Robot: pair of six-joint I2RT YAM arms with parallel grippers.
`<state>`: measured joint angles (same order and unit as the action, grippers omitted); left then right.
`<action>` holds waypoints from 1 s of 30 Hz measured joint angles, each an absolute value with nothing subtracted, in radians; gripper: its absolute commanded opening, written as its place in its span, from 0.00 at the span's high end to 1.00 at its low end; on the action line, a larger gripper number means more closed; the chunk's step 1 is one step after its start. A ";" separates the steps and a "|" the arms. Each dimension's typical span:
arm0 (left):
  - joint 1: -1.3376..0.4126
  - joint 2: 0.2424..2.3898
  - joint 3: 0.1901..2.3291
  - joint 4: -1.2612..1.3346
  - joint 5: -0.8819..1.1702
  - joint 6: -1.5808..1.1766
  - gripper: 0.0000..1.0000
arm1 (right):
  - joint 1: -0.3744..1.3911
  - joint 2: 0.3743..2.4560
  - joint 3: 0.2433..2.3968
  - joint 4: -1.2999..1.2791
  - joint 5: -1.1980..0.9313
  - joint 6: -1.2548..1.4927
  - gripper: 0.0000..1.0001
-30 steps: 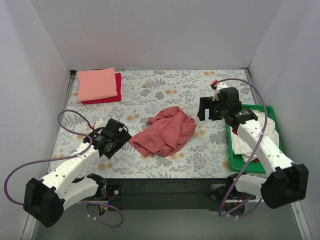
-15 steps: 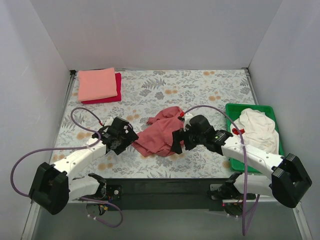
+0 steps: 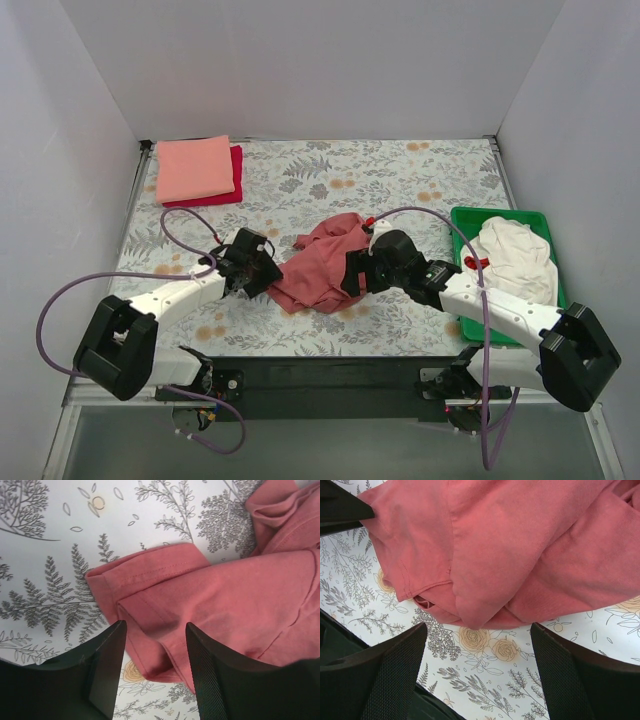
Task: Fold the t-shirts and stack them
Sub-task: Flatten the tshirt out
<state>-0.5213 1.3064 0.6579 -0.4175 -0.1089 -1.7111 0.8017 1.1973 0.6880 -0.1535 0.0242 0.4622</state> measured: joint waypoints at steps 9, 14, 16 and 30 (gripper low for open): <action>-0.521 1.387 0.672 -0.367 -0.088 -1.699 1.00 | 0.802 1.196 0.670 -0.153 0.036 0.473 0.11; -0.521 1.407 0.686 -0.359 -0.084 -1.678 1.00 | 0.802 1.172 0.662 -0.155 0.070 0.475 0.11; -0.521 1.398 0.690 -0.355 -0.083 -1.671 1.00 | 0.802 1.163 0.662 -0.160 0.105 0.479 0.10; -0.523 1.093 0.690 -0.360 -0.133 -1.654 1.00 | 0.614 1.254 0.760 -0.262 0.278 0.498 0.15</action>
<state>-0.5232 1.0927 0.6903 -0.3599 -0.1333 -1.6535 0.6136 1.2537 0.7605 -0.2623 0.2783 0.4976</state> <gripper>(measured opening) 0.022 0.871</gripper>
